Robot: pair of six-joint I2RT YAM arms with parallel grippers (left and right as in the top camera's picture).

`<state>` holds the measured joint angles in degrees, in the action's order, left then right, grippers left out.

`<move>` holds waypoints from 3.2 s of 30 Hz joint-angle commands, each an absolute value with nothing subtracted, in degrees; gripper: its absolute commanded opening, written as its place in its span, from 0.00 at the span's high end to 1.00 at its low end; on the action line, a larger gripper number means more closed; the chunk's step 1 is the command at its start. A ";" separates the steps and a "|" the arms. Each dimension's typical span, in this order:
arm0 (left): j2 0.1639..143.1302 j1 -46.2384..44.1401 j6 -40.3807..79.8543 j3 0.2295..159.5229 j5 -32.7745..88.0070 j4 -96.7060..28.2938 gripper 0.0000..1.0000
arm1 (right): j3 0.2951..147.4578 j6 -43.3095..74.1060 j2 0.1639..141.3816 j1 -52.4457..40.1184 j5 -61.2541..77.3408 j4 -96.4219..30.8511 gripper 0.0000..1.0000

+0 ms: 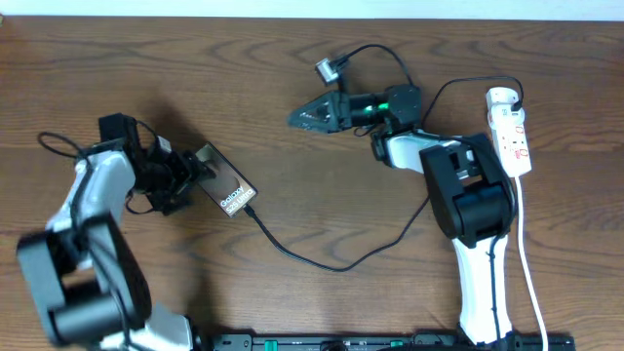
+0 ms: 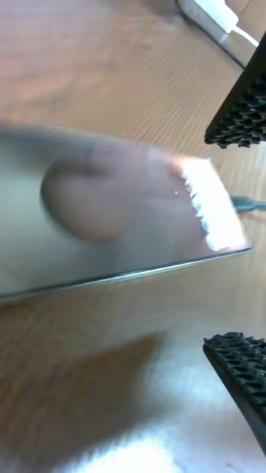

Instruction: Plug charger to phone and switch on socket

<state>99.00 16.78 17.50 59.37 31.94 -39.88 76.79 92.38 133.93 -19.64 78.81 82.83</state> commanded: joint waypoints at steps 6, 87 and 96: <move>74.89 16.97 16.45 59.33 30.39 -42.19 0.12 | 77.58 94.28 133.80 -13.15 78.89 81.36 0.01; 64.31 16.95 15.20 59.31 28.84 -46.70 0.09 | 110.80 -8.19 125.05 23.62 18.17 -66.57 0.01; 64.31 16.95 15.22 59.31 28.84 -46.92 0.09 | 110.80 -8.95 128.20 23.97 19.00 -65.28 0.01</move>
